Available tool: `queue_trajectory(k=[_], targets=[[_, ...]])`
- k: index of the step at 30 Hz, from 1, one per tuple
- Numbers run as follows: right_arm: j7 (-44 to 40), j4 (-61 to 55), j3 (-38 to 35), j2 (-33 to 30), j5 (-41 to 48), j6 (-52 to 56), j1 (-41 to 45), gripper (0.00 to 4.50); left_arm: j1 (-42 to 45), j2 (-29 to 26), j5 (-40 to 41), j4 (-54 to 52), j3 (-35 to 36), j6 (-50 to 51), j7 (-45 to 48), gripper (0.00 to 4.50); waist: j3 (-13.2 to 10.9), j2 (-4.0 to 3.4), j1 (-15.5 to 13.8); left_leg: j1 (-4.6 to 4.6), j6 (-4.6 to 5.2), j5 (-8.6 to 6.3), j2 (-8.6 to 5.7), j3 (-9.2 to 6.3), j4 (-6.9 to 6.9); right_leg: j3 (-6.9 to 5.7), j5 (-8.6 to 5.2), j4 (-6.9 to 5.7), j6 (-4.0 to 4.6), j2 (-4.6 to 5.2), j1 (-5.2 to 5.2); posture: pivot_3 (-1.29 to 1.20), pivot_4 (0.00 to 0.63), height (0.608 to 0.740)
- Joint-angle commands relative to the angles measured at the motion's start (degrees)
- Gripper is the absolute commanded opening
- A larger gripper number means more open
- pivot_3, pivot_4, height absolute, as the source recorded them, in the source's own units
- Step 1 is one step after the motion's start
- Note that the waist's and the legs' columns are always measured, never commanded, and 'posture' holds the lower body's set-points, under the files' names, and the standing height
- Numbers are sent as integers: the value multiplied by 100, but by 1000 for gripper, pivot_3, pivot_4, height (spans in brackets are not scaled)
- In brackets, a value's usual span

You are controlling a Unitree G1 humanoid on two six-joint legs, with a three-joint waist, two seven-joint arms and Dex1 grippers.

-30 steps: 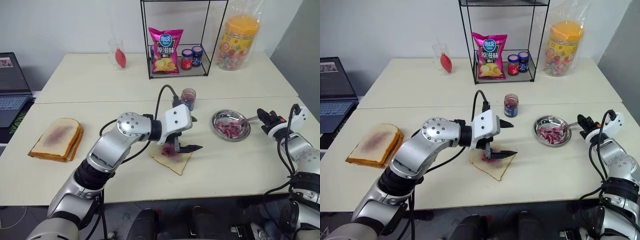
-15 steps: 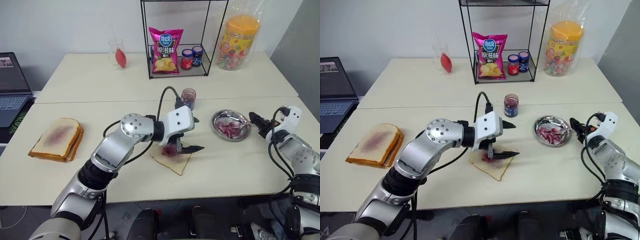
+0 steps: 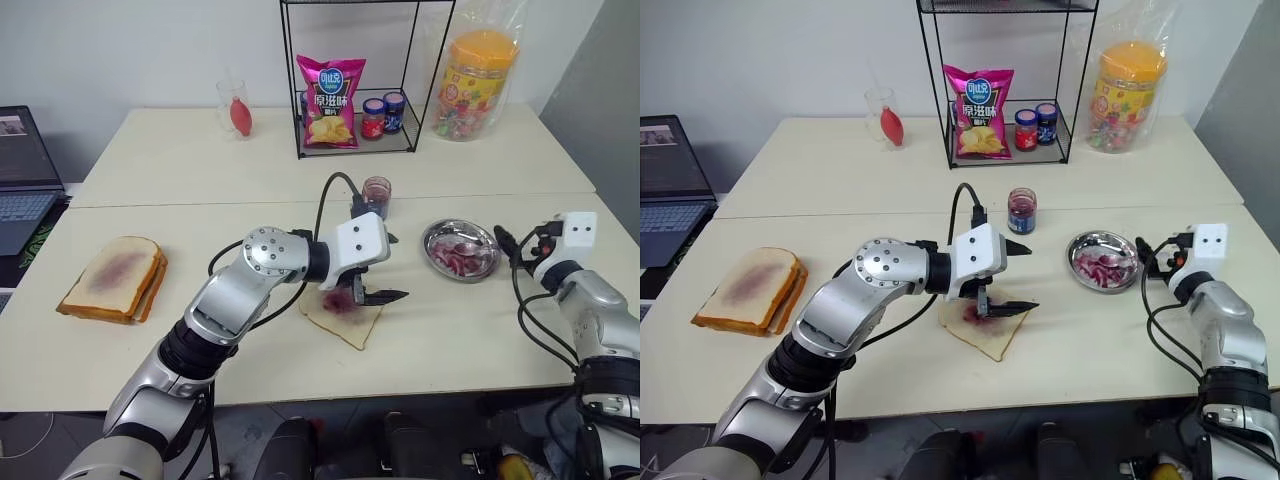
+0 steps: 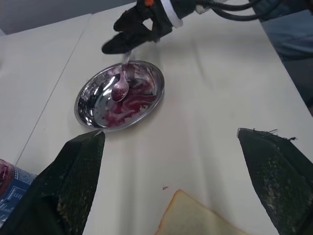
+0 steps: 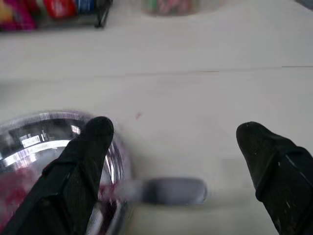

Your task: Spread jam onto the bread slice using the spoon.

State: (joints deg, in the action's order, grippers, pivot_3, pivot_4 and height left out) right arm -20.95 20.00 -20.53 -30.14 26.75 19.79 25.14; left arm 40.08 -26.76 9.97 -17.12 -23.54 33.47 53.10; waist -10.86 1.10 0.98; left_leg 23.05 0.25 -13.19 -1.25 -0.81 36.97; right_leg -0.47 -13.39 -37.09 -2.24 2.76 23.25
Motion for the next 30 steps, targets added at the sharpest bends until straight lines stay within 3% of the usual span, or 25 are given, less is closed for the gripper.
queue_trajectory(k=[1,4,8,12,15,17,24,30], targets=[[-10,-336,-460,71,524,320,128,4439,-11,-13,-59,-57,24,-128,-2,4500,0,0,-6,0,0,0,0,-1,0,0,3,0,6,0,-1,0,150,740],[-75,-596,-653,87,760,335,152,4439,-34,-4,-67,-30,155,-135,-121,4500,0,0,-10,1,0,0,-1,-2,-1,0,5,2,9,0,-2,0,150,740],[-506,-1572,-306,-256,570,386,-310,4439,-197,-198,-41,-81,677,-30,-416,4500,0,-1,-3,0,1,0,-2,0,-1,-2,5,1,9,2,-1,0,150,740],[-1000,-2843,-41,-912,442,630,-1042,4439,-761,-921,210,-381,1551,309,-374,4500,1,-6,15,0,1,-1,4,-9,-9,-1,-9,1,-5,3,3,0,150,740],[-1432,-3453,35,-1326,275,455,-1544,4439,-1392,-1646,-179,-550,1865,1,-451,4500,1,-5,32,-1,1,-1,8,-12,-10,-4,-17,-1,-4,15,3,0,150,740],[-1993,-3933,-72,-1654,455,527,-2077,4439,-2063,-2181,-45,-622,2316,-163,-110,4500,0,-5,18,-2,0,-1,8,-15,-9,-8,-20,1,-4,19,-1,0,150,740],[-3582,-4705,-932,-2613,995,1056,-3554,4439,-3537,-3252,581,-863,3450,-120,903,4500,-1,-1,-95,-1,0,-1,5,-9,1,-7,-30,12,22,40,-6,0,150,740],[-3923,-4672,-1211,-2896,894,1061,-3828,4439,-3940,-3361,1016,-1112,3725,-26,1084,4500,2,5,-120,-7,-1,-2,9,-12,2,-13,-38,14,43,44,-11,0,150,740]])
